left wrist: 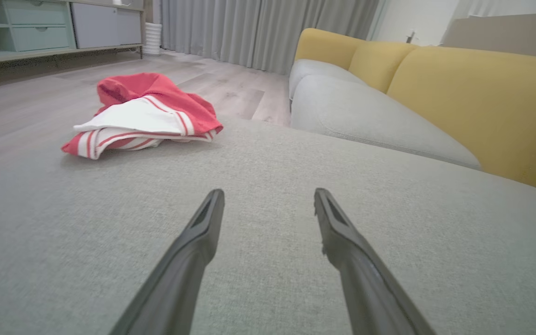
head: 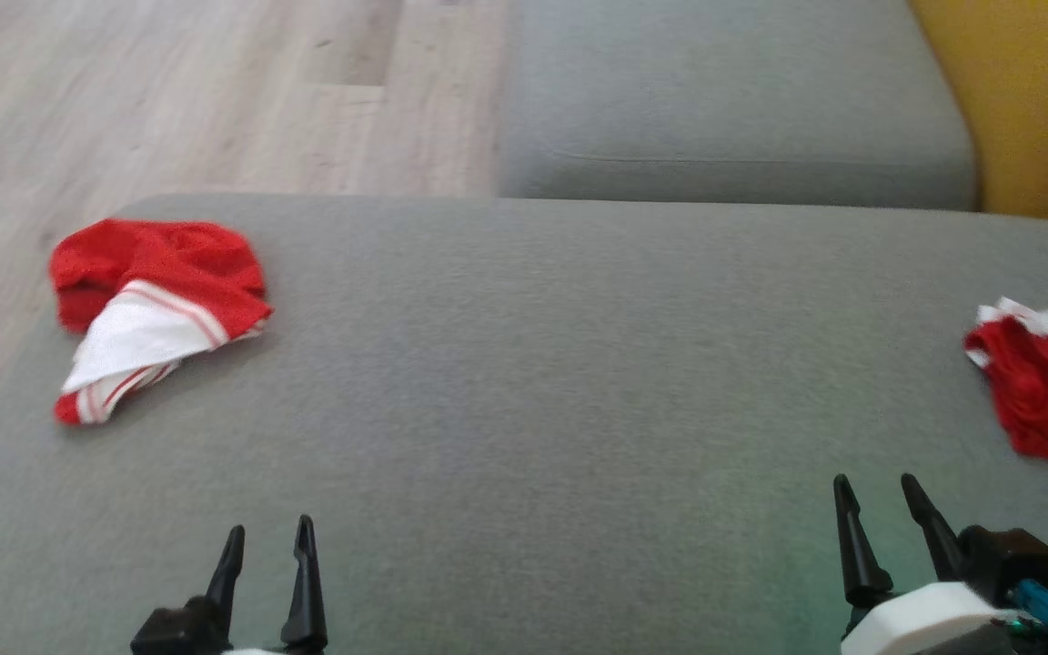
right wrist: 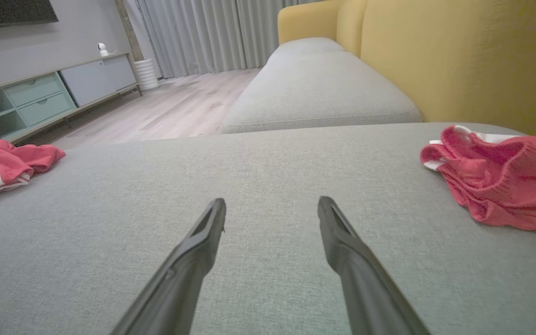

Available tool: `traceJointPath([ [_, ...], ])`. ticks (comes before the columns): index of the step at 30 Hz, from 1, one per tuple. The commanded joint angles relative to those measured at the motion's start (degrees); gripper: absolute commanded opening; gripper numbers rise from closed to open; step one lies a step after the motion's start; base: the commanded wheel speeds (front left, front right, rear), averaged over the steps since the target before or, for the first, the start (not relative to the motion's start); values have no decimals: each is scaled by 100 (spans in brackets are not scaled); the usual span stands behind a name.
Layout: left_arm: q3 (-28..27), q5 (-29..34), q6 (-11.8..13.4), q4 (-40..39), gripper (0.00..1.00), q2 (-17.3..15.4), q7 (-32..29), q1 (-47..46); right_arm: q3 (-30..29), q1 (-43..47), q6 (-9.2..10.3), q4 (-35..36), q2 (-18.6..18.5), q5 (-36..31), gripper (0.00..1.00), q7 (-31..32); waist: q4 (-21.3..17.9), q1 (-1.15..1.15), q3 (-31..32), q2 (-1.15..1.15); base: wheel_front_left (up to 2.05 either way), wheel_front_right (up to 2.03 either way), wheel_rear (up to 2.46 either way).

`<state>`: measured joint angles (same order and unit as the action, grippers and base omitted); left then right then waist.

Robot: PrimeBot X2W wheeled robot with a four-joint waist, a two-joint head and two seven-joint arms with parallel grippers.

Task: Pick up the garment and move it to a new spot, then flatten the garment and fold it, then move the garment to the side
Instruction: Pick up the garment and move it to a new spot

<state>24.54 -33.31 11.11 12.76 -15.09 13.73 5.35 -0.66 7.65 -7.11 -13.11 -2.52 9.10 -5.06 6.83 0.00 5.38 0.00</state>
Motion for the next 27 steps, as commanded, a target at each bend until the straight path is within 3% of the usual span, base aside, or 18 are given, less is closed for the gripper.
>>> traceJointPath([
  [1,-175,-4,14,-173,100,-69,38,-343,125,-201,-37,198,-36,56,100,-77,316,0,-16,0,0,0,0],
  [10,-257,35,68,-333,100,-212,19,-450,178,-355,-37,129,-36,180,100,-184,1507,0,-94,0,0,0,0],
  [15,-304,37,110,-427,100,-251,25,-446,231,-447,-37,67,-36,202,100,-231,1929,0,-137,0,0,0,0],
  [27,-742,64,272,-869,100,-288,109,-208,587,-943,-37,18,-36,91,100,-135,2181,0,-428,0,0,0,0],
])
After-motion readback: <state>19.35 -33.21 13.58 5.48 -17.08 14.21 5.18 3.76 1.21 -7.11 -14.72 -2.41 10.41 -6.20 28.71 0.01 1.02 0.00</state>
